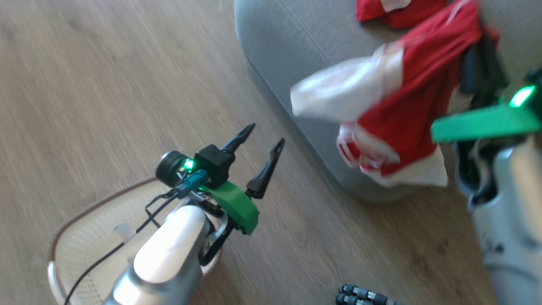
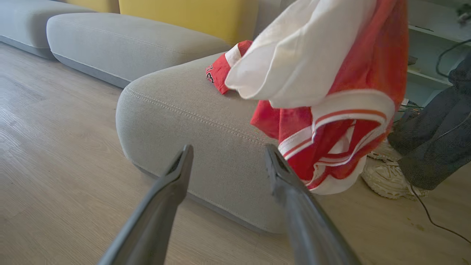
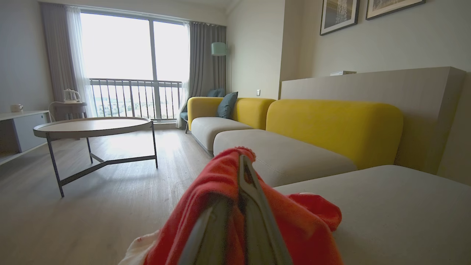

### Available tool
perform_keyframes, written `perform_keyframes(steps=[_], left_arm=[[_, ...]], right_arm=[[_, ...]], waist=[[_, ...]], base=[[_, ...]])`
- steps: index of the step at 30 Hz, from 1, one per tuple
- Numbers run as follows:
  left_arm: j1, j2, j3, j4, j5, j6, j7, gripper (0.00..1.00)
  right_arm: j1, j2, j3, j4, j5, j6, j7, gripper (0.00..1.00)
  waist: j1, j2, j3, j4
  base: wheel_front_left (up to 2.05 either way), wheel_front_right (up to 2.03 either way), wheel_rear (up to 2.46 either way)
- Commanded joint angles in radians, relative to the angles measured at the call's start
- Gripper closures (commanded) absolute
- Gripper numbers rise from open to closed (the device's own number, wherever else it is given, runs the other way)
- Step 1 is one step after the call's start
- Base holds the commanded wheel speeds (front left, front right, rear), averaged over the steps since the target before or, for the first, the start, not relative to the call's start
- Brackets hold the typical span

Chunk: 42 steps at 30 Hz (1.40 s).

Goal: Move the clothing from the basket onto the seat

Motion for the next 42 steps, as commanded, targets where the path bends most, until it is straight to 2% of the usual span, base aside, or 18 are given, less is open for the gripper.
perform_keyframes(steps=[1, 8, 15, 22, 29, 34, 42], left_arm=[[-0.055, 0.023, 0.026, -0.039, 0.014, -0.006, -0.005, 0.00], [-0.071, 0.064, 0.022, -0.038, 0.041, -0.006, -0.005, 0.00], [-0.110, 0.078, -0.016, -0.036, 0.051, -0.006, 0.001, 0.00], [-0.144, 0.092, -0.053, -0.038, 0.048, -0.006, 0.015, 0.00], [-0.154, 0.102, -0.102, -0.039, 0.047, -0.006, 0.024, 0.00], [-0.152, 0.102, -0.132, -0.032, 0.042, -0.006, 0.024, 0.00], [-0.165, 0.096, -0.155, -0.021, 0.042, -0.001, 0.017, 0.00]], right_arm=[[-0.079, -0.024, -0.009, -0.010, -0.005, 0.007, -0.005, 1.00], [-0.288, -0.089, -0.075, 0.096, -0.007, 0.007, -0.005, 1.00], [-0.472, -0.172, -0.157, 0.182, -0.031, 0.007, -0.005, 1.00], [-0.674, -0.322, -0.251, 0.342, -0.128, 0.007, -0.005, 1.00], [-0.863, -0.428, -0.426, 0.559, -0.231, 0.007, -0.005, 1.00], [-0.950, -0.450, -0.515, 0.664, -0.301, 0.007, -0.005, 1.00], [-0.929, -0.398, -0.647, 0.853, -0.353, 0.007, 0.043, 1.00]], waist=[[-0.0001, 0.0000, 0.053, -0.001], [-0.0001, 0.0000, 0.160, -0.003], [-0.0001, 0.0000, 0.234, 0.041], [-0.0001, 0.0000, 0.294, 0.104], [-0.0001, 0.0000, 0.362, 0.179], [-0.0001, 0.0000, 0.408, 0.232], [-0.0001, 0.0000, 0.495, 0.291]], base=[[0.00, 0.00, 0.00], [0.00, 0.00, 0.00], [0.00, 0.00, 0.00], [0.00, 0.00, 0.00], [0.00, 0.00, 0.00], [0.00, 0.00, 0.00], [0.00, 0.00, 0.00]])
